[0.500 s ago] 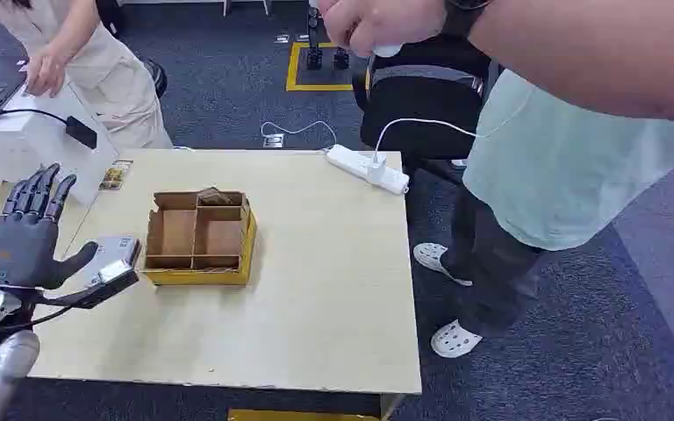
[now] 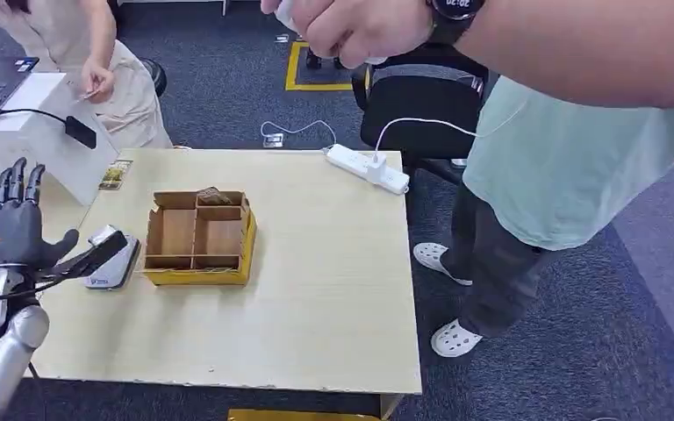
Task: Pass the card to the sensor for recognition and then transmit it.
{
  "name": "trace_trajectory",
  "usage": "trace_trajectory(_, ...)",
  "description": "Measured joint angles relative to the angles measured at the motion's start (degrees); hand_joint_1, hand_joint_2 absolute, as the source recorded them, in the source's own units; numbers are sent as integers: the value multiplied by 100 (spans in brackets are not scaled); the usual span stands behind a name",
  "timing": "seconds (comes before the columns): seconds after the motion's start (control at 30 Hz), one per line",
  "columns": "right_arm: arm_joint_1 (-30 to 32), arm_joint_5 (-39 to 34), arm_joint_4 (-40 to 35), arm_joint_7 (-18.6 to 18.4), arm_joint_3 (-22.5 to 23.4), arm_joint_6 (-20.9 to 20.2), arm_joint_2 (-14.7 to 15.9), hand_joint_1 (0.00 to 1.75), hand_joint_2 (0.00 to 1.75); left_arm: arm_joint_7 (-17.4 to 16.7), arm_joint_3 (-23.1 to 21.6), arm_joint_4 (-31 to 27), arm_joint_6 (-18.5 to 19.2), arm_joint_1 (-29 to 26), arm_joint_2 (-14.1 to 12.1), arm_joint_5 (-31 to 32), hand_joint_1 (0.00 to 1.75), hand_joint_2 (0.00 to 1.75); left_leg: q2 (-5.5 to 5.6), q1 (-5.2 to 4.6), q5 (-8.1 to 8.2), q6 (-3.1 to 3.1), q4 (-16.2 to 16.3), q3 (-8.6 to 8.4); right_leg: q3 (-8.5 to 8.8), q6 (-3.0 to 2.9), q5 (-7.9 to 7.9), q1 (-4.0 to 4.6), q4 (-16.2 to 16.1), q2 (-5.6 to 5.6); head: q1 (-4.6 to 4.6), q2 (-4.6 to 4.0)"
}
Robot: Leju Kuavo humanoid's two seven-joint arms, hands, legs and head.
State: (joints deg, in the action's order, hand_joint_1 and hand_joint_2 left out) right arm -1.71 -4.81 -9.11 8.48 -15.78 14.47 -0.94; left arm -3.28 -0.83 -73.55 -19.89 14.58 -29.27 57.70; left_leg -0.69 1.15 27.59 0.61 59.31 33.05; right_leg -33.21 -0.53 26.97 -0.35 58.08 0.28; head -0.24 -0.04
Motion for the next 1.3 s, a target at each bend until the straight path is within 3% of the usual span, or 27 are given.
trace_trajectory(0.13, -4, 20, -4, 11, 0, 65, 0, 0, 0, -159, 0, 276, -140, 276, 31, 222, 0, 175, 0, 0, -4, -5, 0, 1, 0, 0, 0, 0, 0, -2, 0, 0)
trace_trajectory(0.37, -10, 28, -9, 15, 0, 94, 0, 0, 0, -24, 0, 601, -295, 543, 39, 129, 0, 175, 0, 0, -4, -5, 0, 1, -2, 0, 0, 0, 0, 1, 0, 0)
trace_trajectory(1.03, -16, 35, -22, -9, 0, 173, -11, 0, 0, -35, 0, 1012, -411, 916, 321, 288, 0, 175, -1, -1, -4, -5, 1, 3, -7, 0, -1, 0, 0, 3, 0, 0)
trace_trajectory(1.07, -16, 35, -22, -7, 0, 177, -13, 0, 0, -35, 0, 1014, -409, 918, 339, 288, 40, 175, -1, -1, -4, -5, 1, 3, -7, 0, -1, 0, 0, 3, 0, 0)
trace_trajectory(1.1, -16, 37, -22, -7, 0, 179, -13, 0, 0, -35, -2, 1020, -398, 927, 362, 291, 175, 175, -1, -1, -4, -5, 1, 4, -7, 0, -1, 0, 0, 3, -2, 0)
trace_trajectory(1.3, -15, 52, -22, -7, 0, 195, -13, 0, 0, -22, -48, 1088, -323, 965, 382, 199, 175, 175, -2, -1, -4, -5, 2, 4, -7, 0, -1, 0, 0, 3, 0, 0)
